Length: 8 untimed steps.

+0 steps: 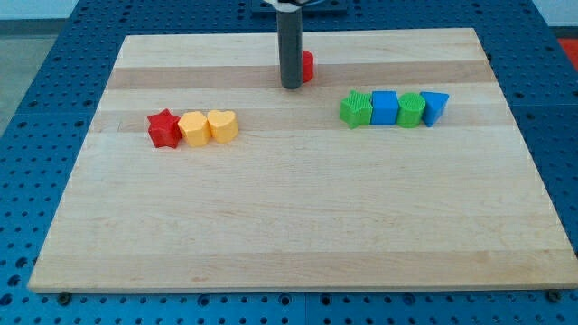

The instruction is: Move your arm to the red star

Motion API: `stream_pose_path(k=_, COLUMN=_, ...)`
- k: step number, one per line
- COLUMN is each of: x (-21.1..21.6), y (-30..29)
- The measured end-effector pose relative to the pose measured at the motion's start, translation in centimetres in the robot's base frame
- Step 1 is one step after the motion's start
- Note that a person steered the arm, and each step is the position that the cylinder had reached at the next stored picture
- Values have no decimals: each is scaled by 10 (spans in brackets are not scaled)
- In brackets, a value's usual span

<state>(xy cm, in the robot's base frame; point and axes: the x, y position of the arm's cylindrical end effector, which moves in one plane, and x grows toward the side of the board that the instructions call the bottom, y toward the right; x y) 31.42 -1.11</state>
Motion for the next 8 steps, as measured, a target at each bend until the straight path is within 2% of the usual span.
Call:
stream_pose_path(k=2, x=30, y=-70)
stream_pose_path(k=6, x=39, y=-236)
stream_pose_path(k=8, x=133, y=-239)
